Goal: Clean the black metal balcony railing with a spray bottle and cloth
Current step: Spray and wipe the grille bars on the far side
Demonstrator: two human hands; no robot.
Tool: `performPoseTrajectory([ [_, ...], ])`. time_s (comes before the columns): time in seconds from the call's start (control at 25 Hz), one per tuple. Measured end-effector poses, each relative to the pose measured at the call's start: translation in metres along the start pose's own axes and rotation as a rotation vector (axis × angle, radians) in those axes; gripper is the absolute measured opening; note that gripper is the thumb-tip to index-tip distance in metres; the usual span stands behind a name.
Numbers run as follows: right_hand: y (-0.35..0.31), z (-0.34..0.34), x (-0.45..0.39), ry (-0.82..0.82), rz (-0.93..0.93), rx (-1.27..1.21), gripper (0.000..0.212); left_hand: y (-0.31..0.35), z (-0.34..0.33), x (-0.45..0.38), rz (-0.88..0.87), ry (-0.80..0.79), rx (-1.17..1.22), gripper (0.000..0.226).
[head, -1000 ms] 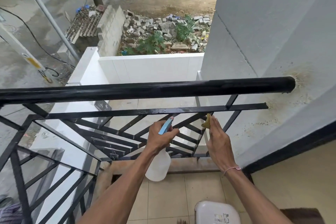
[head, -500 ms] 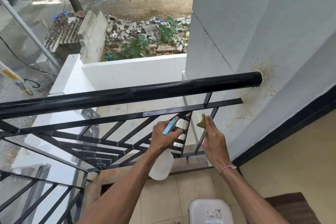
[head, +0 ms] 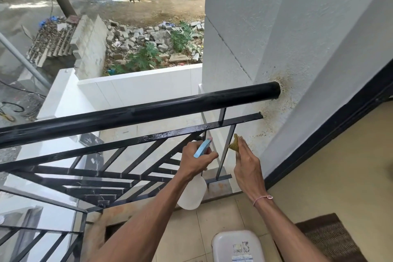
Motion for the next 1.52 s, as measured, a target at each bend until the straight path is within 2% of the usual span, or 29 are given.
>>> performPoseTrajectory([
  [0.24,0.018,0.010,-0.004,0.020,-0.043,0.023,0.065,0.015,-0.026,-0.001,-0.006,-0.059,-0.019,0.020],
  [0.72,0.036,0.026,-0.007,0.048,-0.084,0.008,0.063,0.034,-0.050,-0.005,-0.036,-0.077,-0.011,0.025],
  [0.88,0.019,0.037,-0.052,0.109,0.042,0.019,0.065,0.034,-0.045,-0.004,-0.038,-0.063,0.015,0.021],
  [1.0,0.008,0.028,-0.098,0.127,0.171,0.277,0.069,0.032,-0.038,-0.003,-0.041,-0.046,0.031,0.016],
  [1.12,0.028,0.003,-0.123,0.003,0.085,0.463,0.054,0.027,-0.028,-0.001,-0.062,-0.025,0.031,0.017],
  [1.24,0.022,-0.005,-0.129,-0.049,0.046,0.348,0.043,0.019,-0.014,-0.001,-0.053,-0.006,0.049,0.015],
  [1.44,-0.020,-0.025,-0.095,-0.189,0.254,0.164,0.064,0.012,0.003,0.002,-0.046,0.024,0.050,0.013],
  [1.52,-0.016,-0.021,-0.099,-0.296,0.377,0.235,0.078,0.011,0.010,0.000,-0.034,0.041,0.043,0.013],
])
Point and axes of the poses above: each hand's wrist, its own x-axis away from the middle knuckle, its own z-axis out of the back of the hand, y = z × x, the point moved 8 cm from there along -x, towards the middle knuckle, and after that the axes turned 4 degrees about y, right-handed, at the moved point
